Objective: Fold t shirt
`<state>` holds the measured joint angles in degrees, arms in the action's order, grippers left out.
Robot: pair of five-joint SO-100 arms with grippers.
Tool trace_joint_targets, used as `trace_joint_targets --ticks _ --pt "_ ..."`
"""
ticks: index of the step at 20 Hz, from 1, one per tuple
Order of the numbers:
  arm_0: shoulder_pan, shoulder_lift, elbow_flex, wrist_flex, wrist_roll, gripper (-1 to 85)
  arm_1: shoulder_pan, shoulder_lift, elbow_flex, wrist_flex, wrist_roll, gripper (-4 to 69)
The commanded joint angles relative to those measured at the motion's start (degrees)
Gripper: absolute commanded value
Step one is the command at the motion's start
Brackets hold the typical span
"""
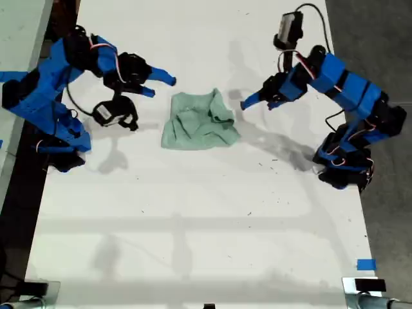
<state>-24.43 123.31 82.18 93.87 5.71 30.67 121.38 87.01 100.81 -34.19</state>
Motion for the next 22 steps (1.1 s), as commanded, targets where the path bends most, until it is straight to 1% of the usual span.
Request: trace_joint_targets --ticks 1,2,3,5,6,7,8,9,11,13,16,17,19,20,21,22 --pt "4.83 21.71 12.74 -0.53 -6.68 24.4 -7.21 25.40 13.01 0.00 7.38 34.1" --pt "6.86 27.77 19.86 -2.64 -8.79 21.4 -9.67 32.34 18.90 -0.18 9.76 33.2" --pt "9.23 34.54 28.21 -6.06 -10.72 18.6 -11.43 39.73 24.87 -0.26 11.87 32.5" --pt "13.54 48.60 45.00 -12.48 -16.26 15.1 -15.38 54.84 35.42 -0.26 15.91 31.9" --pt "15.47 55.72 53.17 -16.17 -18.81 9.5 -18.19 61.44 40.08 -0.18 18.37 31.9" --pt "17.75 62.31 61.17 -20.83 -20.74 5.6 -22.15 66.53 44.56 -0.18 21.97 31.9" --pt "20.04 67.94 68.20 -24.87 -22.41 3.2 -25.22 70.49 48.69 -0.44 25.22 31.9" --pt "21.71 72.51 74.44 -27.51 -23.91 2.9 -28.04 73.74 51.15 -1.76 26.28 32.2" --pt "24.87 79.45 83.58 -29.09 -27.51 2.7 -32.34 75.32 51.33 -1.93 29.62 31.5" --pt "27.86 79.01 85.96 -30.85 -28.83 2.3 -34.19 78.75 54.76 -2.99 31.03 31.5" --pt "29.97 79.19 88.77 -30.85 -29.53 1.8 -39.11 79.01 64.95 -5.80 35.86 32.5" --pt "30.15 79.19 90.18 -31.11 -28.83 2.6 -40.17 79.10 67.32 -6.06 36.74 33.2" --pt "30.41 79.19 93.34 -33.57 -28.65 5.9 -41.31 79.10 67.68 -6.50 35.77 33.3" --pt "30.76 79.37 96.42 -34.80 -30.59 7.6 -41.40 79.10 67.94 -6.68 33.84 32.4" --pt "30.50 79.37 97.03 -35.24 -26.02 6.8 -41.40 79.19 68.20 -6.94 31.73 31.8" --pt "29.44 79.37 99.58 -36.30 -23.20 6.8 -42.19 79.19 68.20 -6.94 31.20 30.9"
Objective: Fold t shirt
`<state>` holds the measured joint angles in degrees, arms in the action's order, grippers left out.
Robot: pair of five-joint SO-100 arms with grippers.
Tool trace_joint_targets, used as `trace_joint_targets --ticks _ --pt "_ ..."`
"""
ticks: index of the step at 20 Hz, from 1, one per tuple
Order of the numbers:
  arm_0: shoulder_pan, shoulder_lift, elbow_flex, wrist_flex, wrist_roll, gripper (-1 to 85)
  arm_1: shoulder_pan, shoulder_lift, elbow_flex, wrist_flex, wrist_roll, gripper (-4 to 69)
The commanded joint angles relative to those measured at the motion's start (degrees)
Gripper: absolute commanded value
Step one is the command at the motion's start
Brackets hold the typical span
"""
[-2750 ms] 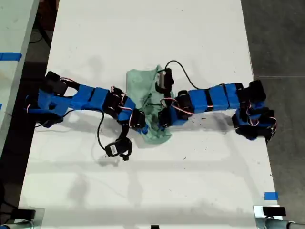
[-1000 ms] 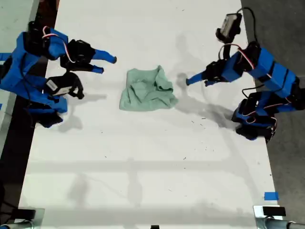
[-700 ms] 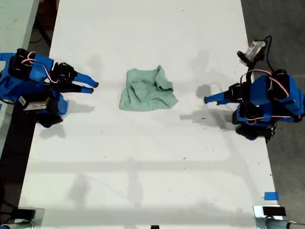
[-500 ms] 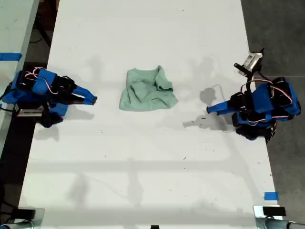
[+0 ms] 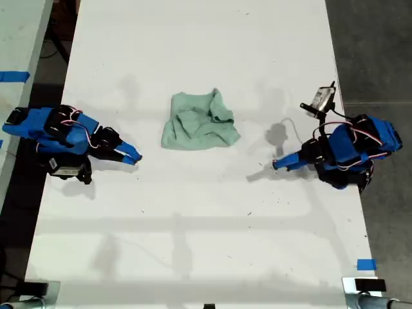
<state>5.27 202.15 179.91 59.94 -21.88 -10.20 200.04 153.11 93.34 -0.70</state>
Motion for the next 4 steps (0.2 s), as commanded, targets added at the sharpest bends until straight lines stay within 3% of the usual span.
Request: trace_joint_targets --ticks 1,4 --pt "0.00 0.53 4.04 -2.99 3.69 7.5 -2.55 0.53 2.11 0.44 -2.37 30.2" --pt "0.26 0.53 4.48 -2.81 7.47 5.9 -6.68 0.53 2.20 0.44 -2.37 27.6"
